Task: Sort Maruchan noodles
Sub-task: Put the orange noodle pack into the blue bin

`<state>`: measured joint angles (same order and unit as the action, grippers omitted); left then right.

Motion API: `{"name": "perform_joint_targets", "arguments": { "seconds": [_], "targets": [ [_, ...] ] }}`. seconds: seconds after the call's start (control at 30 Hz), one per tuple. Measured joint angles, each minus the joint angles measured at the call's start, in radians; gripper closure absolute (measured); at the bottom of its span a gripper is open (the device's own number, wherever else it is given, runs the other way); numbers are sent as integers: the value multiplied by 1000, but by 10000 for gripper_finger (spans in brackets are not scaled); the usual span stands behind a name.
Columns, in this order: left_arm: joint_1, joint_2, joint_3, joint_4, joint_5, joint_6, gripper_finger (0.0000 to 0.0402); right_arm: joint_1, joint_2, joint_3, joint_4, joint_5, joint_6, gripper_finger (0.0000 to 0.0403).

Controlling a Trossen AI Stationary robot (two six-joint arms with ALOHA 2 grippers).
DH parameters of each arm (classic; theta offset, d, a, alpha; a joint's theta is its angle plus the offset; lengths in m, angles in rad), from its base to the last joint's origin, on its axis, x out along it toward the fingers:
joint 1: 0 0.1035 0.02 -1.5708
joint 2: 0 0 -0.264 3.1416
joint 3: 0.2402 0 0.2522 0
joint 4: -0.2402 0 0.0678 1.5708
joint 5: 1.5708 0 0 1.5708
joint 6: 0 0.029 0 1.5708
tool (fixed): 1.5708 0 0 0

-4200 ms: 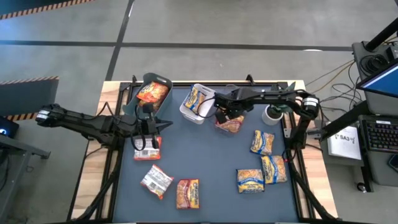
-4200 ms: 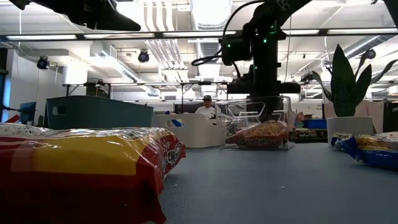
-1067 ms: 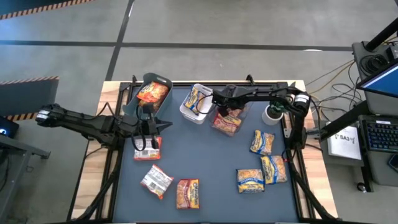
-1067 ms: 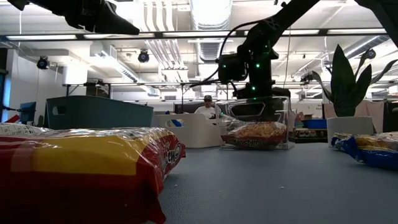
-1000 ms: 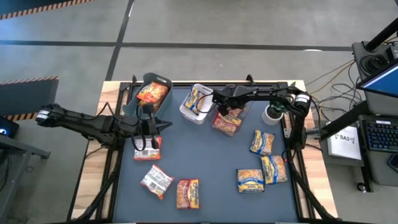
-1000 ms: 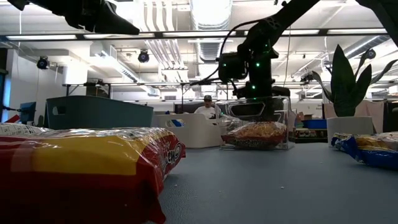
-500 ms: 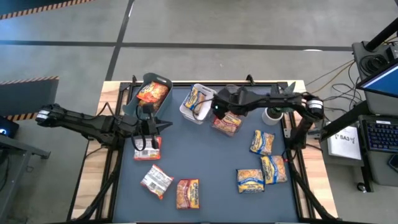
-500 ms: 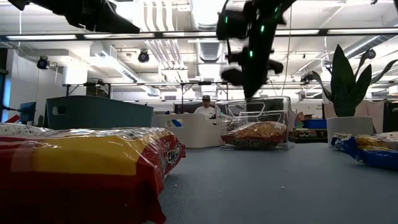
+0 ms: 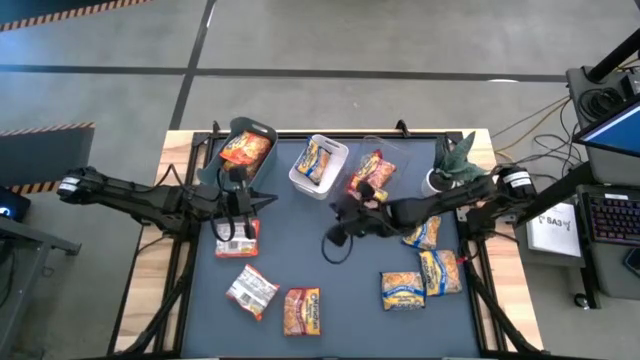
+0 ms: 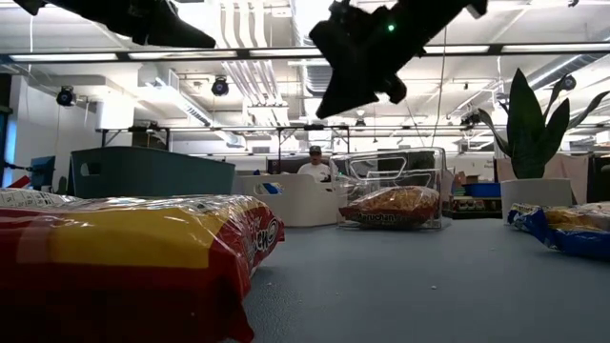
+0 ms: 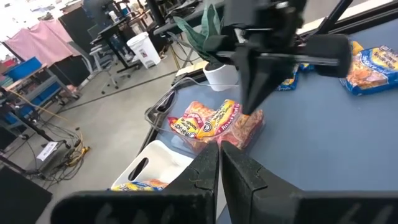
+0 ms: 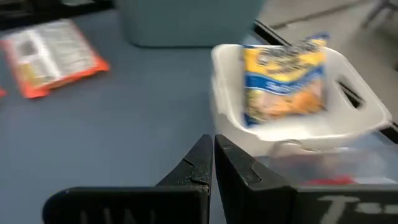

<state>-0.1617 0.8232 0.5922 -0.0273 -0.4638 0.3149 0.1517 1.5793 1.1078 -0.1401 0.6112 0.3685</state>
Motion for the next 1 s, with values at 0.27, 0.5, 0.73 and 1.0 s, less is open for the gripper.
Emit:
{"name": "perform_joint_targets", "arguments": {
  "seconds": [0.27, 0.5, 0.73, 1.0],
  "targets": [
    [0, 8, 0, -4, 1, -142, 402, 70, -35, -98, 235, -19, -220, 394],
    [-1, 67, 0, -118, 4, -405, 402, 88, -130, -169, 280, -56, -302, 394],
    [-3, 153, 12, -237, 113, -610, 402, 88, -256, -230, 284, -90, -362, 394],
    [-38, 318, 189, -536, 175, -702, 402, 88, -357, -280, 281, -89, -410, 394]
  ]
}}
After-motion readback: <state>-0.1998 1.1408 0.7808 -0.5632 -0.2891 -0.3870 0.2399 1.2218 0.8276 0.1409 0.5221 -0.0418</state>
